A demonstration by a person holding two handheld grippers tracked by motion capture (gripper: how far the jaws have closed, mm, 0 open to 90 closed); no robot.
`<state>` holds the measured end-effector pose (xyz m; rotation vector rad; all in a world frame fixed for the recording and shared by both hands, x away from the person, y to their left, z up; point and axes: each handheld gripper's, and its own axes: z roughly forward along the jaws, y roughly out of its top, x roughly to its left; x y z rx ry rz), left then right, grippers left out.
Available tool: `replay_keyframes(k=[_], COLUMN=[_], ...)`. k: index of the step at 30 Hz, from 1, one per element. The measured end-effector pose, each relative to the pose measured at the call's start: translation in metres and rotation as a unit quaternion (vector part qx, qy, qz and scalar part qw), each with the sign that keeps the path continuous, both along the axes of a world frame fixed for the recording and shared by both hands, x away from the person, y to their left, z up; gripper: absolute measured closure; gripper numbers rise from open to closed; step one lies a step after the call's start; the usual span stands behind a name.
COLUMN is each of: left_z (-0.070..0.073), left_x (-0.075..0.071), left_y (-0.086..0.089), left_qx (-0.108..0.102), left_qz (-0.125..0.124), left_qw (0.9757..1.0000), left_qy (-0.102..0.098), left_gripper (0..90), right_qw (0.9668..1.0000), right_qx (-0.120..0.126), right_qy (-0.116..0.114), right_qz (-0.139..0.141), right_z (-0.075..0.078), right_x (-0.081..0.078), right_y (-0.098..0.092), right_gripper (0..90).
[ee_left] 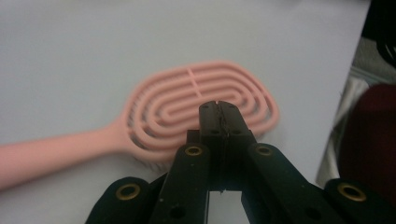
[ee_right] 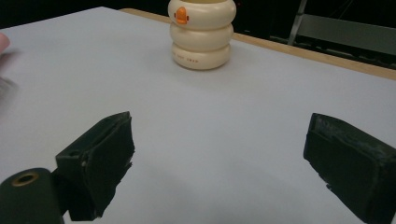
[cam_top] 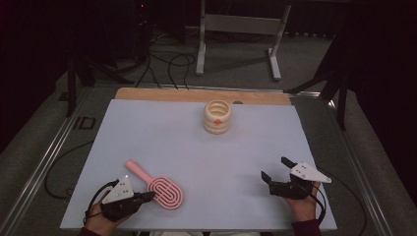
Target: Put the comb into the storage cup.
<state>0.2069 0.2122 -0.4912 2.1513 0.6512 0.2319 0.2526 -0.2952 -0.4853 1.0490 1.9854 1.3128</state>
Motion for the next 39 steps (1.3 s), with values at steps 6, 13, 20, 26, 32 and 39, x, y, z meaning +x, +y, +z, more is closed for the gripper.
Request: replay_keyframes(k=[6,13,20,26,32,39], left_z=[-0.009,-0.017,-0.018,-0.017,-0.015,-0.013], left_x=[-0.004,0.002,0.013,0.022,0.031,0.041], left_y=[-0.005,-0.016,-0.023,-0.031,-0.043,-0.053], left_qx=[0.032,0.077,0.093,0.098,0.111,0.121], left_qz=[-0.02,-0.018,0.004,0.018,0.035,0.053], left_qw=[0.9991,0.9966,0.9954,0.9947,0.9929,0.9906], left_qy=[0.017,0.025,0.025,0.025,0.027,0.033], left_gripper=[90.0,90.0,90.0,90.0,90.0,90.0], right_qw=[1.0,1.0,1.0,1.0,1.0,0.9999], right_qx=[-0.004,-0.006,-0.007,-0.008,-0.008,-0.01], right_qy=[0.0,0.0,0.001,0.002,0.002,0.003], right_qz=[0.0,0.001,0.001,-0.001,-0.001,-0.003], right_z=[-0.001,-0.001,-0.001,-0.001,-0.001,-0.001], right_x=[0.0,0.0,0.001,0.001,0.001,0.001], right_y=[0.001,0.001,0.001,0.001,0.001,0.0], right_gripper=[8.0,8.0,8.0,8.0,8.0,8.0])
